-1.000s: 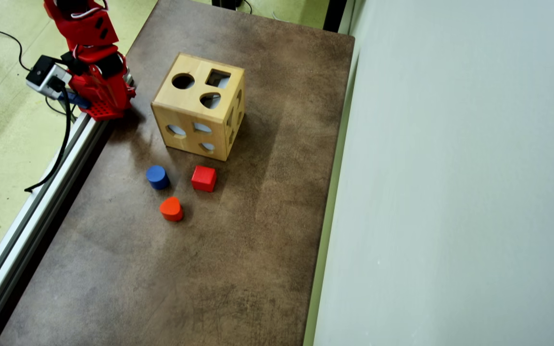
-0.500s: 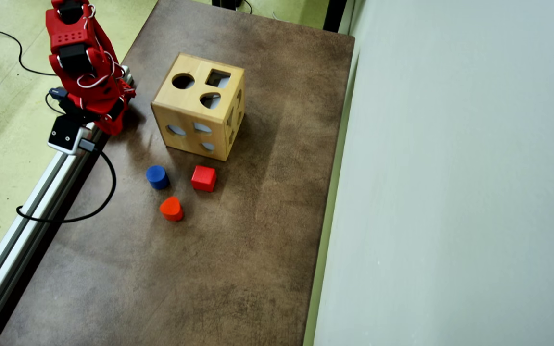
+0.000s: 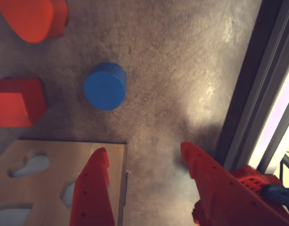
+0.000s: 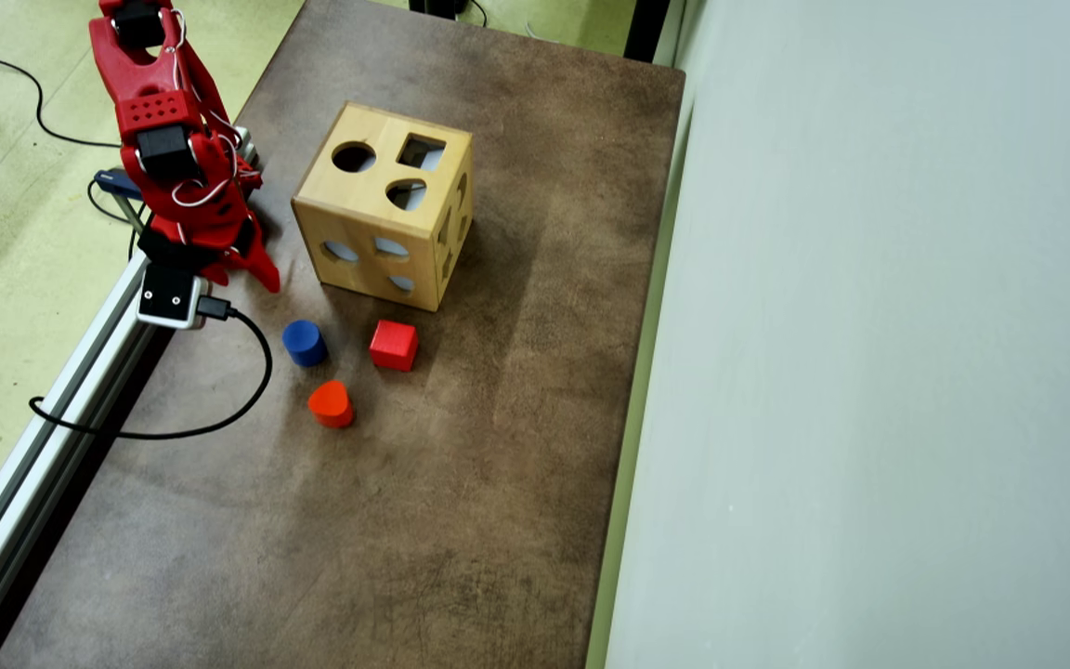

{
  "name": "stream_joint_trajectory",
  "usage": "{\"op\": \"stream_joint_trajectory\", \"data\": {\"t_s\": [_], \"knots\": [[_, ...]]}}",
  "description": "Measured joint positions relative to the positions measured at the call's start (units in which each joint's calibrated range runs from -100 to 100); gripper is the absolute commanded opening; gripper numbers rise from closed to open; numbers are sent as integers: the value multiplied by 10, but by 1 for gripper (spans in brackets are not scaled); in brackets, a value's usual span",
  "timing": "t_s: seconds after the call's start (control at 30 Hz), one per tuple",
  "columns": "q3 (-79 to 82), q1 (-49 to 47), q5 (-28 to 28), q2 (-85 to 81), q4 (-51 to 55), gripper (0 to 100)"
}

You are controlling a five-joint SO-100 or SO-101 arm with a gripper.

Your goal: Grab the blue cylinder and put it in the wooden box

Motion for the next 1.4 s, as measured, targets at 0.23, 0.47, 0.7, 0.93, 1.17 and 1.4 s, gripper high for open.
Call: {"op": "stream_joint_trajectory", "data": {"t_s": [0.23, 0.47, 0.7, 0.93, 1.17, 1.4], "knots": [[0, 1, -1, 8, 0, 26], [-1, 0, -27, 86, -60, 26], [-1, 0, -42, 119, -117, 26], [-5, -9, -64, 157, -121, 26], [-38, -41, -84, 179, -121, 34], [-39, -41, -84, 181, -121, 34]]}}
